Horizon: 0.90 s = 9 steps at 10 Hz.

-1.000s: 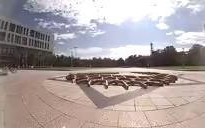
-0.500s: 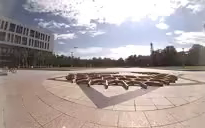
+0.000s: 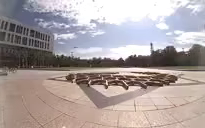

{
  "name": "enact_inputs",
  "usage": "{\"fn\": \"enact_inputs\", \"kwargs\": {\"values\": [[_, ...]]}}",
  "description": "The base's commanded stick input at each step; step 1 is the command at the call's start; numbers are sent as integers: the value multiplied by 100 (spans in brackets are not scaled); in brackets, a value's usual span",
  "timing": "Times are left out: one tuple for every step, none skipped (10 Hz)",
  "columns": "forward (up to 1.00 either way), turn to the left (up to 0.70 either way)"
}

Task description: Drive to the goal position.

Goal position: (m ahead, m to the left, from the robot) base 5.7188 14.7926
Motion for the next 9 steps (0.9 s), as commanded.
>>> {"fn": "enact_inputs", "kwargs": {"values": [[6, -1], [5, -1], [6, -1], [6, -1], [6, -1], [6, -1], [6, -1], [6, -1], [6, -1]]}}
